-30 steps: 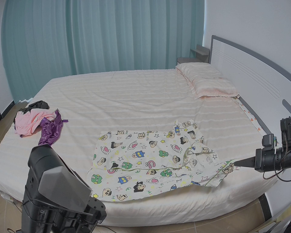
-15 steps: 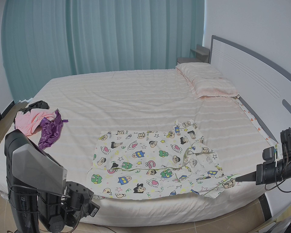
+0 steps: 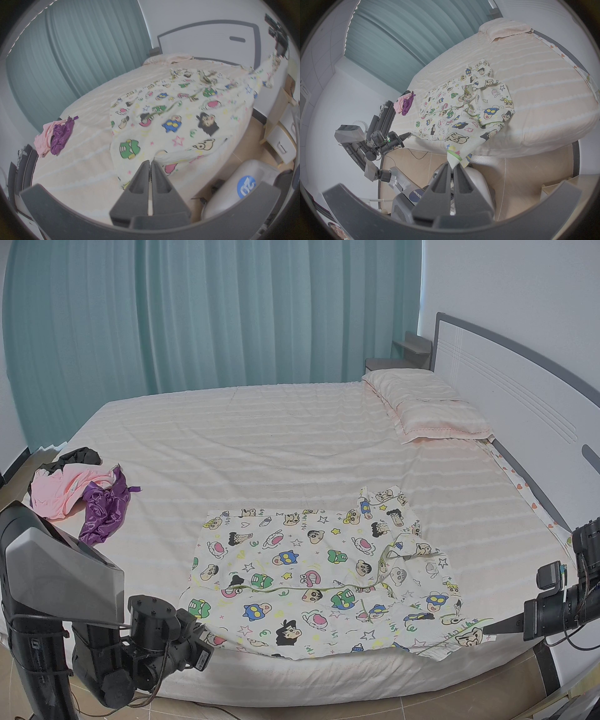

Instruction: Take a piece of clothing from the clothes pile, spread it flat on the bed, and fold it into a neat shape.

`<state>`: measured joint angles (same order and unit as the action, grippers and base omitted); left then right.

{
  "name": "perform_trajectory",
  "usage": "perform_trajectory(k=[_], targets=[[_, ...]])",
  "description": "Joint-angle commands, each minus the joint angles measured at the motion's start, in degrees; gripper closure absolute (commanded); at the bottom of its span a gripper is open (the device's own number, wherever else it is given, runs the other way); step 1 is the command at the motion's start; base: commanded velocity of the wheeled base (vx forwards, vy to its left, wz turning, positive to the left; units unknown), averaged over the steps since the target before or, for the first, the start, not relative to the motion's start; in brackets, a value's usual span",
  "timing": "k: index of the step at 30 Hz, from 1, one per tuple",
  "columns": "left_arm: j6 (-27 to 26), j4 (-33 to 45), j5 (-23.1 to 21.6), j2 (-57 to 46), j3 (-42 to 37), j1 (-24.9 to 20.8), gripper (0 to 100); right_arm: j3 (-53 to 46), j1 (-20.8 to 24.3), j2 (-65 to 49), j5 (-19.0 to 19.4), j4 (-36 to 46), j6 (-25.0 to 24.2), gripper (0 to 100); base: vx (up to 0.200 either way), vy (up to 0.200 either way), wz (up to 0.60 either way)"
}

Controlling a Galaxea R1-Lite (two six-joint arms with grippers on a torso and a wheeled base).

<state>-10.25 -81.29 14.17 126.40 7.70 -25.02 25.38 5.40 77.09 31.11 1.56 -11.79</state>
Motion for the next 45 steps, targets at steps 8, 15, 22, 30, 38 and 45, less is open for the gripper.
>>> perform_trajectory(k=[8, 15, 22, 30, 38, 45], targets=[[2.17, 34.35, -5.64, -18.47, 10.23, 0.41, 100, -0.07, 0.31, 0.25, 0.00, 1.34, 0.36, 100, 0.000, 0.000, 0.00], [5.33, 46.75, -7.66, -21.55, 8.38, -0.03, 100, -0.60, -0.13, -0.28, -0.52, 8.46, 6.25, 100, 0.000, 0.000, 0.00], [5.42, 46.92, -8.98, -21.55, 6.97, 0.49, 100, -4.37, 0.05, 0.25, -2.28, 9.34, 10.21, 100, 0.000, 0.000, 0.00], [5.33, 46.92, -9.16, -22.25, 3.90, 0.49, 100, -7.63, 0.31, 0.34, -2.28, 9.43, 13.02, 100, 0.000, 0.000, 0.00], [5.95, 46.66, -9.16, -22.61, 3.81, 0.67, 100, -8.15, 0.40, 2.98, -2.28, 8.72, 15.74, 100, 0.000, 0.000, 0.00], [7.53, 45.52, -9.16, -16.98, 2.05, 0.41, 100, -6.22, 0.22, 4.12, -2.19, 8.55, 15.66, 100, 0.000, 0.000, 0.00]])
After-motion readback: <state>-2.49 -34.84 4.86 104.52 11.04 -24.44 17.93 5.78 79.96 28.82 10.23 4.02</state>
